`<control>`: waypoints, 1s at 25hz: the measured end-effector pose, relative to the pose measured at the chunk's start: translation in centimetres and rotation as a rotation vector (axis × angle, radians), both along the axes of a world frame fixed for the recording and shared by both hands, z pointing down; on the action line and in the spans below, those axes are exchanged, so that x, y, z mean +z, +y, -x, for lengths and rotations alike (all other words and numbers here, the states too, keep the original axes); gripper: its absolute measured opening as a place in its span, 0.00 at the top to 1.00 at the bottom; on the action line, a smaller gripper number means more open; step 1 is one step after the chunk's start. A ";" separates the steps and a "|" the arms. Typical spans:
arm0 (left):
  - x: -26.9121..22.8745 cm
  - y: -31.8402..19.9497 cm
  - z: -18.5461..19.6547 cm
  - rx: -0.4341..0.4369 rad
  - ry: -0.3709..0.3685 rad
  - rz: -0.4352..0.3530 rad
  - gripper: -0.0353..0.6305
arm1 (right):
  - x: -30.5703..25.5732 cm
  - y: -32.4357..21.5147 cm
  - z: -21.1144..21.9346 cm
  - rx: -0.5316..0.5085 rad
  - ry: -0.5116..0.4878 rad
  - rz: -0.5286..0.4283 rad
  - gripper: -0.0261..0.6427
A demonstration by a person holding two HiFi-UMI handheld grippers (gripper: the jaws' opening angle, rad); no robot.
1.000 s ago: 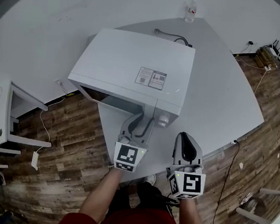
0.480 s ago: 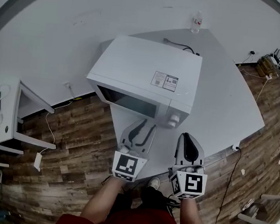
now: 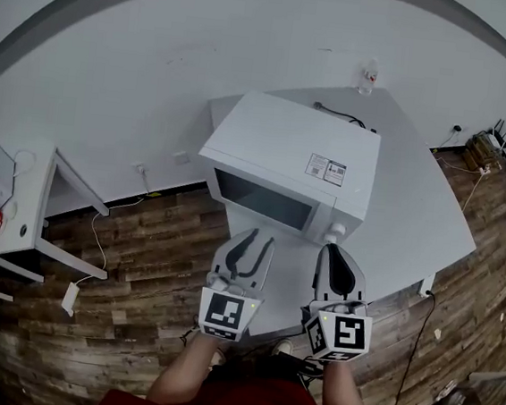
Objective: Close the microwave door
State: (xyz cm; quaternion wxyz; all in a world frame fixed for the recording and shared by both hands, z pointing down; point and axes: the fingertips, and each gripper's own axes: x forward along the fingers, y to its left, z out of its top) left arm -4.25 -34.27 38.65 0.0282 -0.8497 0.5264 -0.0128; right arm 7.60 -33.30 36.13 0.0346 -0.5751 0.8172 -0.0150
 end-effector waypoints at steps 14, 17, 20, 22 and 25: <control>-4.9 3.4 9.7 -0.205 0.037 -0.064 0.91 | -3.6 1.6 9.1 -0.118 0.034 -0.104 0.90; -5.1 3.6 10.1 -0.212 0.029 -0.074 0.91 | -3.8 1.7 9.7 -0.121 0.040 -0.106 0.90; -5.1 3.7 10.5 -0.216 0.032 -0.072 0.91 | -3.8 1.7 10.0 -0.123 0.049 -0.103 0.90; -5.1 3.6 10.6 -0.218 0.037 -0.072 0.91 | -3.7 1.7 10.0 -0.123 0.051 -0.102 0.90; -5.0 3.5 10.8 -0.222 0.031 -0.076 0.91 | -3.5 1.6 10.0 -0.126 0.057 -0.100 0.90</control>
